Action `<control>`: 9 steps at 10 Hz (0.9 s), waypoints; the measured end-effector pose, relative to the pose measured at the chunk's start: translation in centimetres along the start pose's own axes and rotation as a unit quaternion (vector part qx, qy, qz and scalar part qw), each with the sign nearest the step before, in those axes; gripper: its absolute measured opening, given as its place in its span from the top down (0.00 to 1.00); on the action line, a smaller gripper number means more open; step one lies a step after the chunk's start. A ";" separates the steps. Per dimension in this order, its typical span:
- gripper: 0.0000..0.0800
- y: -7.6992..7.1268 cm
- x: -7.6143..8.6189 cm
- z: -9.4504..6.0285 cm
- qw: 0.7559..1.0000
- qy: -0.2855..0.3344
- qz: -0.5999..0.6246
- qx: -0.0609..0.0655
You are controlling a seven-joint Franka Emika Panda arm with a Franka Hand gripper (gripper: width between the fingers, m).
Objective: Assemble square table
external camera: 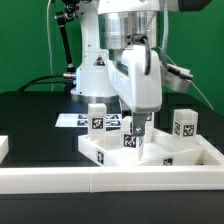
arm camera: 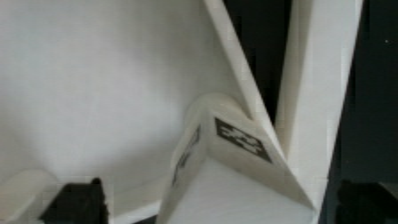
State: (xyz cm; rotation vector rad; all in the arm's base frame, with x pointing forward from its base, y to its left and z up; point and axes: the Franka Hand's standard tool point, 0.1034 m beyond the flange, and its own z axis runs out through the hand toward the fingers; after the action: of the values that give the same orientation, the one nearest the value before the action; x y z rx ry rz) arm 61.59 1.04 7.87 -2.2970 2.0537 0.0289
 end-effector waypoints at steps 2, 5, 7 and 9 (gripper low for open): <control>0.19 0.0 0.0 0.0 0.998 0.000 -0.065 0.000; 0.19 0.1 -0.1 -0.1 0.983 0.003 -0.184 -0.010; 0.19 0.0 -0.1 -0.2 0.966 0.009 -0.259 -0.014; 0.19 -0.1 -0.3 -0.2 0.941 0.008 -0.338 -0.014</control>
Offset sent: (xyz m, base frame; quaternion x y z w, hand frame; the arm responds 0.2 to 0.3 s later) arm 0.0000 0.0000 0.0000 0.0000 0.0000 -0.1938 0.9810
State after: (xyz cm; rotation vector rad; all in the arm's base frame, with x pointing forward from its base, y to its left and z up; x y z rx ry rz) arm 61.65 1.35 8.04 -2.8829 1.1668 0.0056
